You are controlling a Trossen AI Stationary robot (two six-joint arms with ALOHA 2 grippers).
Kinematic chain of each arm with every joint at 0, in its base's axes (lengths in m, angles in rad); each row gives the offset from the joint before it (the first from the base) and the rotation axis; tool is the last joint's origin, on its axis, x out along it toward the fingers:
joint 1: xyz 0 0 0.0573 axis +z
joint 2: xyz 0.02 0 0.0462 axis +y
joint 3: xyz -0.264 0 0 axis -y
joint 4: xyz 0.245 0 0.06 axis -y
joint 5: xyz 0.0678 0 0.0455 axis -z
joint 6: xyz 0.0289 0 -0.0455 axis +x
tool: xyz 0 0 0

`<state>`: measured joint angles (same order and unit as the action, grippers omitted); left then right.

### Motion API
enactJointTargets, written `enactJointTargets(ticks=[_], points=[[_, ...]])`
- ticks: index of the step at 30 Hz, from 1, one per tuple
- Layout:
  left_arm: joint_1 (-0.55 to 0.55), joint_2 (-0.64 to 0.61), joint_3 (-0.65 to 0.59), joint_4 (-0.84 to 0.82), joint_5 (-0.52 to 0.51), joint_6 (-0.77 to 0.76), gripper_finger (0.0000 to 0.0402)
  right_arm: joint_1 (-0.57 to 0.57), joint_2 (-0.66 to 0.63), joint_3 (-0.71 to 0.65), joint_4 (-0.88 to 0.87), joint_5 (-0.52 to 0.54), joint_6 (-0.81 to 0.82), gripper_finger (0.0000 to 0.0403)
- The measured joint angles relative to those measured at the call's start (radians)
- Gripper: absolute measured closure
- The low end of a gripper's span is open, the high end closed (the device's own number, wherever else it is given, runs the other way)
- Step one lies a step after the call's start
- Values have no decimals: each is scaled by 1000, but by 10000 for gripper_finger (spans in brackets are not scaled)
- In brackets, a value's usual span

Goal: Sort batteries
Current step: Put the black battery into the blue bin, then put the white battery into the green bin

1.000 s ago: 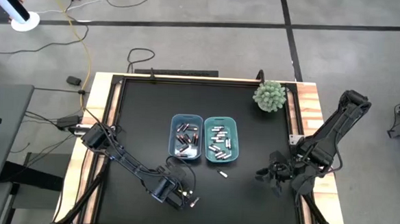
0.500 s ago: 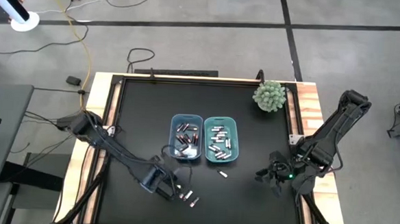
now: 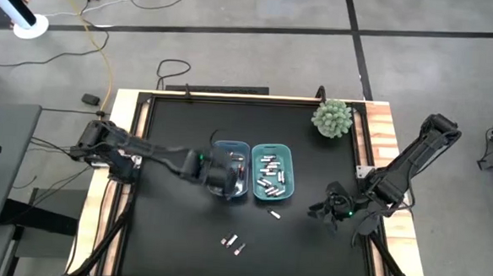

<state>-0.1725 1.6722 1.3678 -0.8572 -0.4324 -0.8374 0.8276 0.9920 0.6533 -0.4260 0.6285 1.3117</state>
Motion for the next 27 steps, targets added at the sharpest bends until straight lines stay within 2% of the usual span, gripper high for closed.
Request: enactJointTargets(ticks=[6, 15, 27], points=[[130, 22, 1, 44, 99, 51, 359, 2, 59, 0, 41, 0, 10, 266], [143, 73, 1, 93, 93, 7, 352, 2, 191, 0, 148, -11, 27, 266], [141, 127, 2, 107, 141, 1, 277, 4, 269, 0, 200, -38, 26, 266]])
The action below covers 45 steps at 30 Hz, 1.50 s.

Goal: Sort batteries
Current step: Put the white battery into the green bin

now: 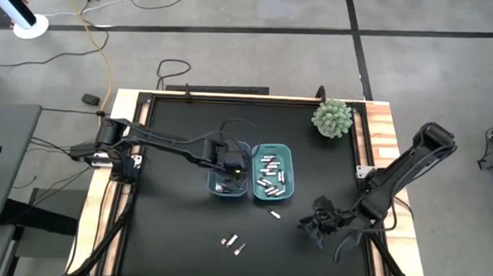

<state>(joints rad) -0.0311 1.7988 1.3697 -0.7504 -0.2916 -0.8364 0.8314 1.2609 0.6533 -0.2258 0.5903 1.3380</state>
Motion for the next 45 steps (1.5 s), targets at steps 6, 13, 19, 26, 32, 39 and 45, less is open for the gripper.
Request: enactJointTargets(ticks=[6, 13, 19, 26, 32, 39, 45], points=[[0, -1, 0, -2, 1, -2, 265, 3, 71, 0, 4, 0, -3, 265], [-3, -1, 0, 0, 50, -2, 265, 13, 205, 0, 4, 0, -11, 224], [-20, -1, 0, 1, 55, -4, 265, 11, 362, 0, 41, 23, -16, 159], [-39, -1, 0, 4, 55, -17, 265, 16, 520, 4, 196, 230, -58, 143], [-61, -1, 0, 4, 55, -27, 265, -6, 650, 2, 398, 366, -269, 143], [-87, -1, 0, 4, 55, -43, 265, -13, 757, 11, 525, 500, -272, 143], [-101, -1, 0, 2, 55, -43, 265, -48, 793, 51, 524, 523, -314, 143]])
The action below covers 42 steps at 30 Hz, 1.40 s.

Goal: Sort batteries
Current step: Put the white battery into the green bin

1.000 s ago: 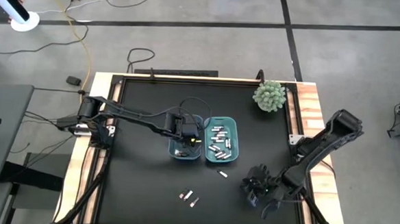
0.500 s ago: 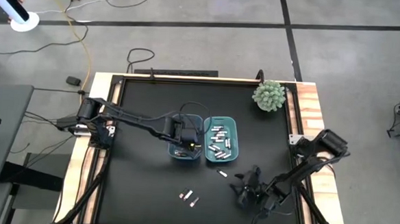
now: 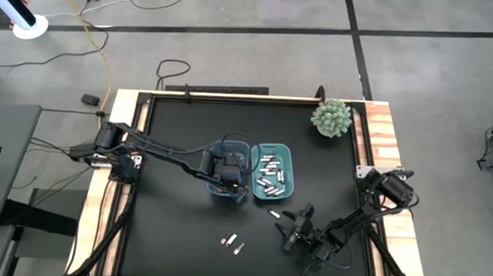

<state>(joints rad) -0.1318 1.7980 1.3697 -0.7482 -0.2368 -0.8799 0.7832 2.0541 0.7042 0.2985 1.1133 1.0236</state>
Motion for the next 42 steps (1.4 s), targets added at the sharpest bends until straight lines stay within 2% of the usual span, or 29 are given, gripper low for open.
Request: enactJointTargets(ticks=[8, 11, 14, 21, 24, 28, 31, 35, 42], points=[[-1, 0, 0, -2, 4, -15, 265, -47, 37, 38, 0, 9, -21, 144], [-1, 0, 0, -3, 9, -15, 265, -49, 38, 38, -3, 8, -12, 159], [-1, 0, 0, -3, 22, -15, 265, -50, 38, 38, -5, 8, -7, 195], [-1, 0, 0, -3, 65, -4, 265, -39, 38, 36, 14, 8, -5, 322], [-1, 0, 0, -3, 71, -4, 265, -22, 27, 36, 24, -6, -4, 361], [-1, 0, 0, -3, 71, -4, 265, 8, -20, 34, 9, -31, -26, 363], [-1, 0, 0, -2, 74, -4, 265, 32, -77, 33, 5, -94, -91, 358], [0, 0, 0, 4, 109, -3, 265, 53, -182, 35, -55, -141, -174, 347], [-1, -2, 16, 5, 114, 30, 265, 75, -403, 35, -191, -146, -269, 352]])
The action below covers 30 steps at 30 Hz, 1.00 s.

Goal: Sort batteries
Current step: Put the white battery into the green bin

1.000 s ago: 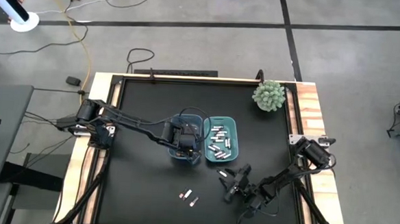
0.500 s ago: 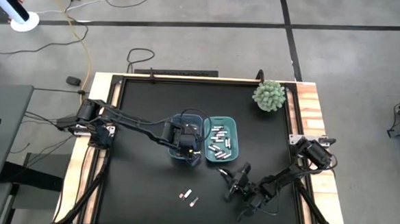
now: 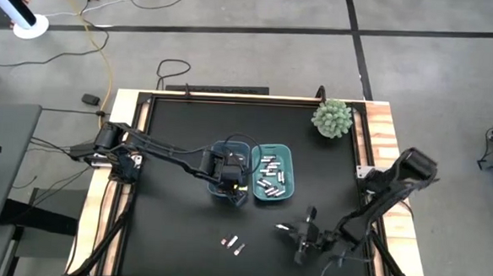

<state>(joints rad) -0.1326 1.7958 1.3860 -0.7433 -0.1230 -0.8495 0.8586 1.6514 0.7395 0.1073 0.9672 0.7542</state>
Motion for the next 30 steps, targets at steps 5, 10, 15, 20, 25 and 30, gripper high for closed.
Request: enactJointTargets(ticks=[5, 10, 15, 20, 25, 30], points=[[-13, -19, 56, -4, -56, 55, 265, -34, -176, 0, -69, 10, -71, 352], [-41, -39, 140, -35, -119, 127, 265, -127, -332, 1, -71, -44, -216, 352], [-97, -67, 172, -62, -176, 132, 265, -283, -424, 2, -90, -221, -266, 352], [-186, -87, 173, -101, -247, 67, 265, -454, -399, 98, -313, -422, -266, 352], [-277, -88, 172, -157, -339, -80, 265, -621, -288, 245, -552, -620, -234, 352], [-373, -88, 172, -190, -414, -228, 265, -754, -152, 356, -721, -749, -247, 352]])
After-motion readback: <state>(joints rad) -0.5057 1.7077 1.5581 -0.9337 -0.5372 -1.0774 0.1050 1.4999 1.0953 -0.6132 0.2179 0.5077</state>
